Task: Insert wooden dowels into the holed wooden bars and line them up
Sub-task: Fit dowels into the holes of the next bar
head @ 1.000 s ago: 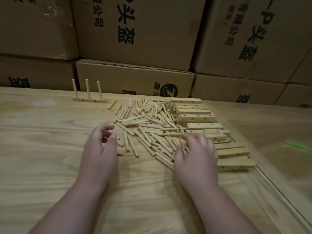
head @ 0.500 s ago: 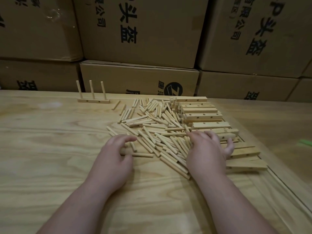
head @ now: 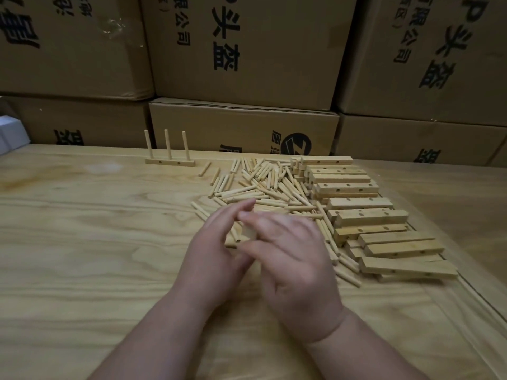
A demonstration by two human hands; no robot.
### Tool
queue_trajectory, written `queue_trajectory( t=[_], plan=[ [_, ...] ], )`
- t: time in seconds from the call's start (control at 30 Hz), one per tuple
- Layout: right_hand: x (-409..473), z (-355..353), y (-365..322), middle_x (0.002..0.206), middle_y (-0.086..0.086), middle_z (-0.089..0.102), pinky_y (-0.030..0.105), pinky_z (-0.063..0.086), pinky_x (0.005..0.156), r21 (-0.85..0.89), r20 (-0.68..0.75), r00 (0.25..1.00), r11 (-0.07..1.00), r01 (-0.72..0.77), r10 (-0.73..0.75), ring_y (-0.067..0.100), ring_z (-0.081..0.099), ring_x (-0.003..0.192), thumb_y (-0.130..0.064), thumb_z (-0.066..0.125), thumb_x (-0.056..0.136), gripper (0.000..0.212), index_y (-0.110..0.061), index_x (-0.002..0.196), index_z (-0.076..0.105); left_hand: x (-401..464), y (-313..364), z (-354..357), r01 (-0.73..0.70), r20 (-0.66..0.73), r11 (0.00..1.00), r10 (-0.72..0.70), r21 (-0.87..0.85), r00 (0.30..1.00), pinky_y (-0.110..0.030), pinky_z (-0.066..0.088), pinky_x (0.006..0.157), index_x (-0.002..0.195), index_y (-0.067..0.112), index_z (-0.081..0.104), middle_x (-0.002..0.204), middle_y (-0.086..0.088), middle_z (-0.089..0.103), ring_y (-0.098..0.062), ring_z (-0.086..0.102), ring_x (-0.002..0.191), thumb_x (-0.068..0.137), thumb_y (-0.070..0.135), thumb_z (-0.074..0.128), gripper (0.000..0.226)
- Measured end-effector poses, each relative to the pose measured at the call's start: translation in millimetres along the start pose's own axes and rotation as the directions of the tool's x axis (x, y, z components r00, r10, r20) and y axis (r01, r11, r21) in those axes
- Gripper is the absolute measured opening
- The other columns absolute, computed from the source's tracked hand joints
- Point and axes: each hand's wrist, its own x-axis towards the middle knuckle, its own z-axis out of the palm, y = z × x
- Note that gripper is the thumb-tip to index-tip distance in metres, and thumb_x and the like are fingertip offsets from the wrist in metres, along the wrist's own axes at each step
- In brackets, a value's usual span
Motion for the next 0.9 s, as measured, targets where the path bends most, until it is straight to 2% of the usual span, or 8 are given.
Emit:
queue_trajectory(
  t=[0.07, 0.13, 0.27, 0.4, 0.5, 0.6, 0.73, 0.9],
  plan=[
    [0.9, 9.0, -10.4, 0.134, 0.01, 0.064, 0.049, 0.048, 0.09, 0.109, 0.027, 0.998, 0.993, 0.046, -0.05, 0.027, 0.061, 0.121, -0.008, 0.048, 0.101, 0.027, -0.011, 0.114, 0.071, -0.3, -0.6, -2.1, -0.002, -0.006, 0.999, 0.003, 0.039, 1.0, -0.012, 0.045, 0.097, 0.116, 0.036, 0.067, 0.119, 0.016, 0.067, 0.004, 0.061, 0.113, 0.089, 0.018, 0.073, 0.033],
    [0.9, 12.1, -13.5, 0.145, 0.014, 0.052, 0.049, 0.046, 0.097, 0.165, 0.03, 0.999, 0.986, 0.012, -0.017, 0.026, 0.053, 0.131, -0.011, 0.058, 0.097, 0.041, -0.017, 0.137, 0.05, 0.1, -1.5, -4.3, 0.042, -0.077, 0.998, -0.038, 0.053, 0.996, -0.012, 0.049, 0.086, 0.107, 0.03, 0.07, 0.105, 0.016, 0.071, 0.003, 0.065, 0.102, 0.092, 0.017, 0.073, 0.02],
    [-1.6, 10.1, -0.5, 0.137, 0.001, 0.054, 0.044, 0.041, 0.106, 0.023, 0.113, 0.963, 0.968, -0.248, 0.244, 0.018, 0.05, 0.128, -0.027, 0.055, 0.096, 0.045, -0.024, 0.141, 0.046, 10.8, -8.6, -12.9, 0.212, -0.349, 0.866, -0.391, -0.453, 0.851, -0.025, 0.055, 0.091, 0.123, 0.023, 0.055, 0.098, 0.003, 0.078, -0.01, 0.072, 0.1, 0.096, 0.022, 0.066, 0.029],
    [-4.7, 16.1, 9.7, 0.128, -0.017, 0.059, 0.04, 0.022, 0.116, -0.199, 0.413, 0.817, 0.915, -0.351, 0.403, 0.008, 0.05, 0.124, -0.033, 0.056, 0.094, 0.039, -0.034, 0.133, 0.056, 20.6, -18.4, -22.7, 0.234, -0.334, 0.652, -0.624, -0.722, 0.707, -0.043, 0.062, 0.086, 0.132, 0.02, 0.044, 0.093, -0.009, 0.079, -0.02, 0.076, 0.094, 0.101, 0.028, 0.06, 0.036],
    [-5.7, 22.1, 9.5, 0.137, -0.021, 0.056, 0.049, 0.005, 0.119, -0.283, 0.532, 0.711, 0.888, -0.362, 0.459, 0.004, 0.044, 0.134, -0.036, 0.054, 0.094, 0.037, -0.038, 0.131, 0.058, 20.4, -18.4, -23.4, 0.261, -0.294, 0.602, -0.666, -0.755, 0.685, -0.034, 0.061, 0.062, 0.135, 0.017, 0.047, 0.085, -0.01, 0.078, -0.023, 0.076, 0.075, 0.099, 0.042, 0.059, 0.045],
    [-7.6, 24.8, 11.6, 0.143, -0.023, 0.051, 0.053, -0.01, 0.116, -0.365, 0.599, 0.633, 0.87, -0.33, 0.491, 0.005, 0.035, 0.142, -0.04, 0.047, 0.096, 0.041, -0.042, 0.136, 0.051, 19.3, -15.5, -22.9, 0.325, -0.271, 0.601, -0.692, -0.73, 0.67, -0.028, 0.051, 0.044, 0.115, 0.024, 0.062, 0.069, -0.003, 0.073, -0.018, 0.065, 0.05, 0.1, 0.054, 0.05, 0.035],
    [-8.3, 23.0, 11.0, 0.105, -0.022, 0.066, 0.055, 0.006, 0.113, -0.387, 0.535, 0.671, 0.855, -0.345, 0.513, 0.009, 0.057, 0.116, -0.026, 0.065, 0.086, 0.033, -0.041, 0.116, 0.066, 17.2, -11.8, -23.4, 0.347, -0.214, 0.561, -0.706, -0.752, 0.675, -0.023, 0.041, 0.039, 0.093, 0.017, 0.066, 0.059, -0.006, 0.059, -0.018, 0.05, 0.04, 0.105, 0.052, 0.042, 0.044],
    [-7.2, 23.6, 9.8, 0.1, -0.015, 0.06, 0.052, 0.011, 0.111, -0.439, 0.492, 0.662, 0.818, -0.372, 0.565, 0.016, 0.056, 0.108, -0.019, 0.063, 0.085, 0.033, -0.036, 0.114, 0.068, 15.2, -16.1, -23.1, 0.366, -0.156, 0.595, -0.647, -0.716, 0.747, -0.03, 0.041, 0.046, 0.093, 0.015, 0.07, 0.061, -0.008, 0.055, -0.02, 0.046, 0.048, 0.102, 0.035, 0.042, 0.035]
  ],
)
